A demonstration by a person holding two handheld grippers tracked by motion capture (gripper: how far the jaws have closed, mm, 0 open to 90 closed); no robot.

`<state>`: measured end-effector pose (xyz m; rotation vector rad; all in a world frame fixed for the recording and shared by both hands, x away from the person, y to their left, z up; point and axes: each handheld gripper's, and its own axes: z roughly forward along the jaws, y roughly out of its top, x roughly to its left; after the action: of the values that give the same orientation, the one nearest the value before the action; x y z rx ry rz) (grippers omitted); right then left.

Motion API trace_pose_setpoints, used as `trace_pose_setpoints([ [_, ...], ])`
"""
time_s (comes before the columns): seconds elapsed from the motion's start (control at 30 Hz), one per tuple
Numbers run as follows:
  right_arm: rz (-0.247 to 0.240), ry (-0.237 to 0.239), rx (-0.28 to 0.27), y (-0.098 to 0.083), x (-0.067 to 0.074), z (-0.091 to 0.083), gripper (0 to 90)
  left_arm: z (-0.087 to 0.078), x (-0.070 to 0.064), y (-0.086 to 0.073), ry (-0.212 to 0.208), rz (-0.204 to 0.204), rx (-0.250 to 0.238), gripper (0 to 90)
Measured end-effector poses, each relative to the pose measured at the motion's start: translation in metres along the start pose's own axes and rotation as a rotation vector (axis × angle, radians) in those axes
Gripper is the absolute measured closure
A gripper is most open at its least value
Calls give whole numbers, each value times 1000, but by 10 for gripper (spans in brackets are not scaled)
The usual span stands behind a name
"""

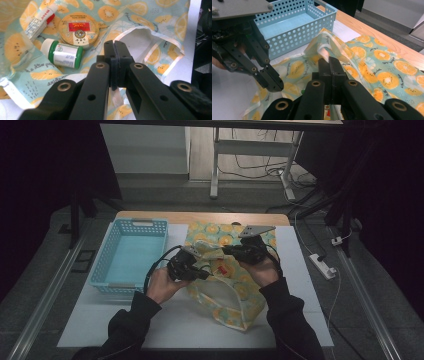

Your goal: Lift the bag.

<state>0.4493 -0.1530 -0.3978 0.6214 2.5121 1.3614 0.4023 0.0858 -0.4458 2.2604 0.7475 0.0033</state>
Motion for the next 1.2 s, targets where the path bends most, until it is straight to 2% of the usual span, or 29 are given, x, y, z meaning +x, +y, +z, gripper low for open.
trace_pose_setpoints([
  [0.27, 16, 21, -8, 3, 0, -7, 900, -18, 3, 6, -23, -16, -34, 895],
  [0.63, -13, 18, 1, 16, 4, -18, 900, -48, 7, 25, -21, -18, -76, 896],
  [0.93, -33, 37, 3, 31, 8, -23, 900, -70, 19, 38, -59, -55, -135, 896],
  [1.2, -53, 42, 10, 47, 12, -25, 900, -85, 27, 51, -78, -67, -176, 896],
])
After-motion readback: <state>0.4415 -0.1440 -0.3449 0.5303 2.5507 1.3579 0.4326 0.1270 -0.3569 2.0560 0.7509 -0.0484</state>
